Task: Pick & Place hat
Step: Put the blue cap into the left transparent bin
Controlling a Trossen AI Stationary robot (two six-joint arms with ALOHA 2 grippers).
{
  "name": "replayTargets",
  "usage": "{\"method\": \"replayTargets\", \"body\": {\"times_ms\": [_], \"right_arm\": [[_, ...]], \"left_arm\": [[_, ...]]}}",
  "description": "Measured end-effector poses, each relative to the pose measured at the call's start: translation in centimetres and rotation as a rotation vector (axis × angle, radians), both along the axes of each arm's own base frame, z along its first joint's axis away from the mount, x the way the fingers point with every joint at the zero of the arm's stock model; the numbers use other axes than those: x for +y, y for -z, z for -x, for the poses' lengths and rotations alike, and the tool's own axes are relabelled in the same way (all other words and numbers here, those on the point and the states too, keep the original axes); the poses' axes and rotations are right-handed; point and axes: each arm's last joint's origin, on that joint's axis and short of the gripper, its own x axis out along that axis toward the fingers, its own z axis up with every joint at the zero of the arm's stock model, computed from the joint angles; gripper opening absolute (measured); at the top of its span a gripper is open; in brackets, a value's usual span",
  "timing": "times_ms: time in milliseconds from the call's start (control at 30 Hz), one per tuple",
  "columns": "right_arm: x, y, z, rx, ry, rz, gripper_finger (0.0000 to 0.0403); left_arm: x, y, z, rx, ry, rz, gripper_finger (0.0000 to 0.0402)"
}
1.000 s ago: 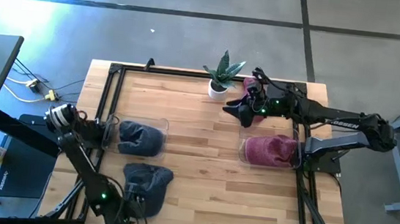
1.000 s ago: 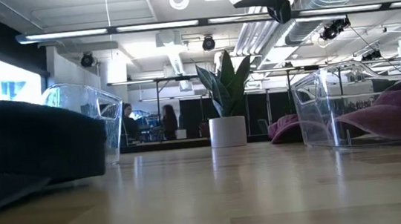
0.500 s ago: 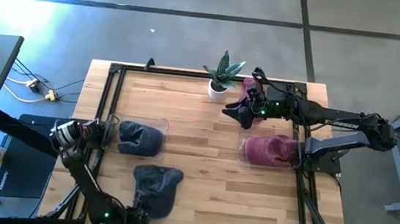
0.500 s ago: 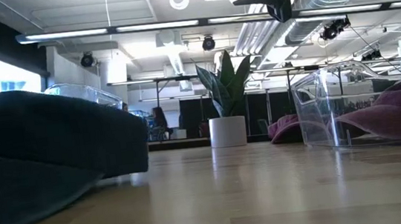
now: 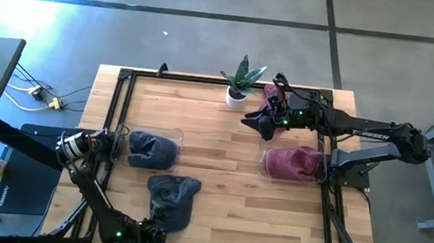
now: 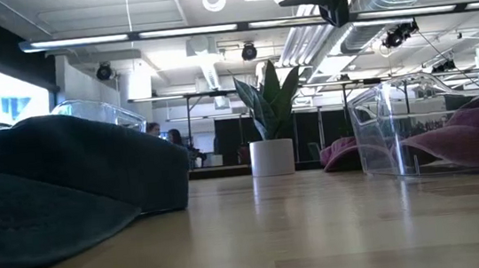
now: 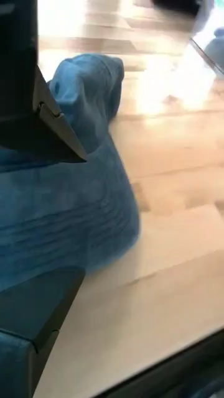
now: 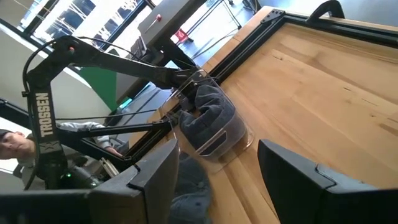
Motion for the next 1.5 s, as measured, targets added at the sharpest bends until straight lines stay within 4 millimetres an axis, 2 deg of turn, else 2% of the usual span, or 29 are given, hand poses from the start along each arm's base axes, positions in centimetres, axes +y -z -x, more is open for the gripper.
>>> {"method": "replayTargets", "body": {"times_ms": [167, 400, 500, 733, 1100, 1200, 1367, 1500], "right_arm": [[0.0, 0.0, 0.0, 0.0, -0.006, -0.002, 0.0215], [0.0, 0.1, 0.0, 0.006, -0.015, -0.006, 0.0215], [0.0, 0.1, 0.0, 0.007, -0.013, -0.006, 0.0215], [0.0, 0.1, 0.0, 0.015, -0.012, -0.007, 0.0215], [0.1, 0.3, 0.1, 0.028, -0.012, -0.022, 0.0215], [0.1, 0.4, 0.1, 0.037, -0.013, -0.027, 0.0215], [0.1, 0.4, 0.1, 0.044, -0.017, -0.03, 0.0215], [0.1, 0.4, 0.1, 0.044, -0.011, -0.024, 0.0215]], "left_arm": [[0.4, 0.1, -1.0, 0.005, -0.03, 0.039, 0.0279], [-0.3, -0.1, -1.6, -0.018, 0.04, 0.092, 0.0279], [-0.4, 0.2, -1.7, -0.009, 0.069, 0.057, 0.0279], [-0.6, 2.6, -1.8, 0.048, 0.073, -0.003, 0.0279], [0.6, 2.8, -1.6, 0.035, 0.033, -0.164, 0.0279], [0.9, 2.1, -1.4, 0.053, -0.006, -0.202, 0.0279], [1.0, -0.5, -1.3, 0.045, -0.14, -0.199, 0.0279], [0.9, -2.9, -1.5, 0.024, -0.229, -0.162, 0.0252]]}}
